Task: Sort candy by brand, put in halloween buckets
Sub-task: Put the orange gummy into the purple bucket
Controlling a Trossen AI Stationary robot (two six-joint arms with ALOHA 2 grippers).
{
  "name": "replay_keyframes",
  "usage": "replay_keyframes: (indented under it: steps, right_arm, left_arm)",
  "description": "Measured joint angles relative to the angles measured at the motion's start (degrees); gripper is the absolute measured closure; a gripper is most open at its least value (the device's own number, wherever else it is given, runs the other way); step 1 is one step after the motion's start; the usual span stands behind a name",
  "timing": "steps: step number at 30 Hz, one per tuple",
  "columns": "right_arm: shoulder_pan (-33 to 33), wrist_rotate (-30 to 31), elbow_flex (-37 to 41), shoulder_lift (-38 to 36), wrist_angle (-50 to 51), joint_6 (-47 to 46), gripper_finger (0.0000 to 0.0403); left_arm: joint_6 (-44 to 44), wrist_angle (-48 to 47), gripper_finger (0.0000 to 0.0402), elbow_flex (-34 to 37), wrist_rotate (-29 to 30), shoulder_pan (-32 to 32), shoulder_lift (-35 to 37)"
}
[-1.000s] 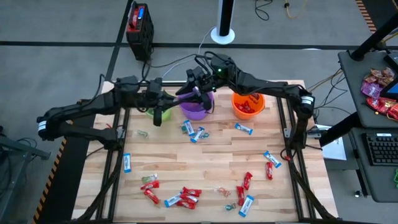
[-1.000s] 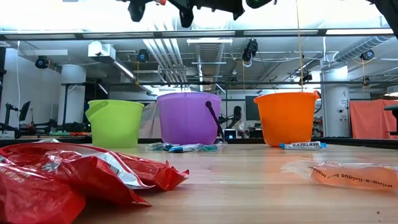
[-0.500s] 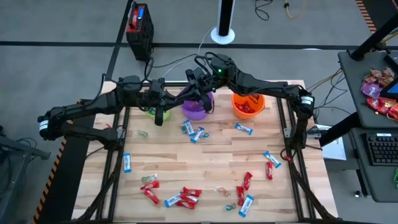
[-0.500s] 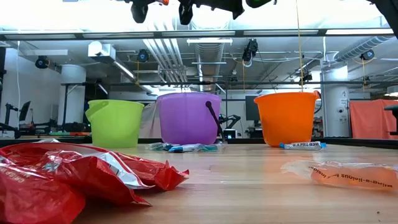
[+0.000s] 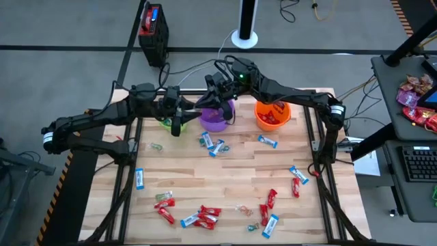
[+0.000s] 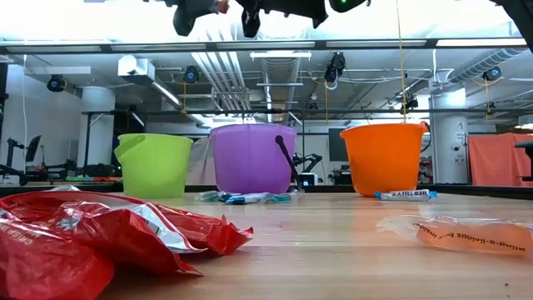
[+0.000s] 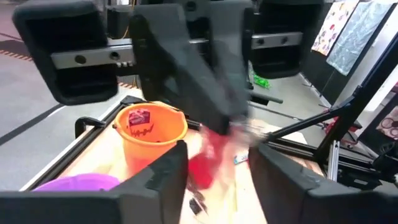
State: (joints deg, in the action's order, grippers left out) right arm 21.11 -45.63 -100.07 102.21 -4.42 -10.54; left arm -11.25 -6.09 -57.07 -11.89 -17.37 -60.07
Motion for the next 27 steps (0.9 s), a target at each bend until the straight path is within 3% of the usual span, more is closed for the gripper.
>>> replay_keyframes:
  steps: [6, 13, 16, 20, 22, 27]
  right_arm:
    - [2.74, 0.21, 0.0, -0.7, 3.73, -0.08, 0.0391]
    - [9.97, 7.47, -0.04, -2.8, 23.73, 2.58, 0.0391]
    - [12.9, 13.99, -0.04, -3.21, 35.24, 3.96, 0.0391]
    - [15.28, 28.99, -0.04, -3.11, 51.86, 2.9, 0.0391]
    - [15.97, 33.39, -0.04, -3.08, 58.88, 2.1, 0.0391]
    - [16.03, 36.48, -0.04, -4.01, 70.24, -2.41, 0.0391]
  left_arm:
    - [-0.43, -1.21, 0.0212, -0.01, 0.04, -0.57, 0.11]
    - [-3.68, -8.19, 0.021, -0.01, 1.63, -2.46, 1.68]
    - [-4.33, -12.92, 0.021, -0.01, 7.51, -3.1, 2.1]
    - [-4.74, -19.19, 0.021, -0.01, 21.15, -3.17, 1.98]
    - [-4.65, -20.4, 0.021, -0.01, 25.81, -3.35, 1.78]
    - [-3.41, -20.58, 0.021, -0.01, 27.28, -5.62, 1.66]
